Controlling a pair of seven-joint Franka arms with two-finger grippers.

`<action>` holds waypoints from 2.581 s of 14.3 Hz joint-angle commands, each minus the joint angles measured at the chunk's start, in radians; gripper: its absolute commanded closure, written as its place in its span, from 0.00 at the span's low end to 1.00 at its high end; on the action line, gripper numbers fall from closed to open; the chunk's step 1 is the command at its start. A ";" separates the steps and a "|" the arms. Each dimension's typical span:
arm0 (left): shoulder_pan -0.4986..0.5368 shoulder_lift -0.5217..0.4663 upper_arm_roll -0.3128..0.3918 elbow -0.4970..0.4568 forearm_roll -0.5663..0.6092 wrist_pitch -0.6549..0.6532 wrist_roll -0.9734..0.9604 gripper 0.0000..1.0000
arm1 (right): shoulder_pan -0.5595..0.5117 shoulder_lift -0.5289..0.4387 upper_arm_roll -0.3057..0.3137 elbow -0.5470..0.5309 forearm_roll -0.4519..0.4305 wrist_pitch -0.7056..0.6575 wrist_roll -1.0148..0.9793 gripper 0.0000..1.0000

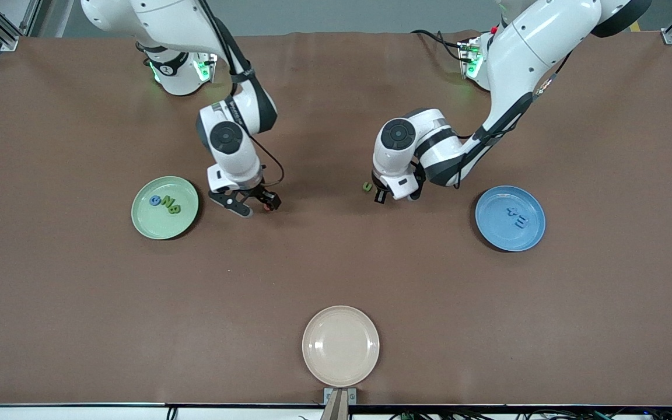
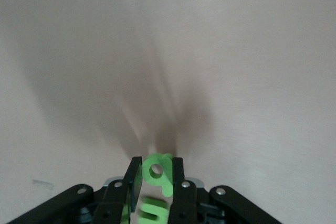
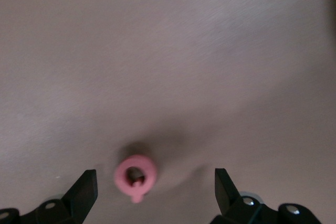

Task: Sort upper and lower case letters into plates
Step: 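Place the q in the blue plate while the right gripper places Q in green plate, then move the left gripper to the green n and grasp it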

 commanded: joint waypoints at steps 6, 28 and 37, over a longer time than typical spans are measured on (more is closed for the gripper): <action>0.347 -0.144 -0.193 0.064 -0.104 -0.194 0.675 0.96 | 0.027 0.071 -0.009 0.045 0.015 0.044 0.034 0.36; 0.950 0.003 -0.342 -0.240 0.367 -0.125 1.557 0.98 | -0.459 -0.177 -0.022 -0.035 0.001 -0.224 -0.800 1.00; 0.943 0.020 -0.364 -0.223 0.419 -0.127 1.511 0.00 | -0.606 -0.145 -0.018 -0.127 0.002 -0.069 -1.025 1.00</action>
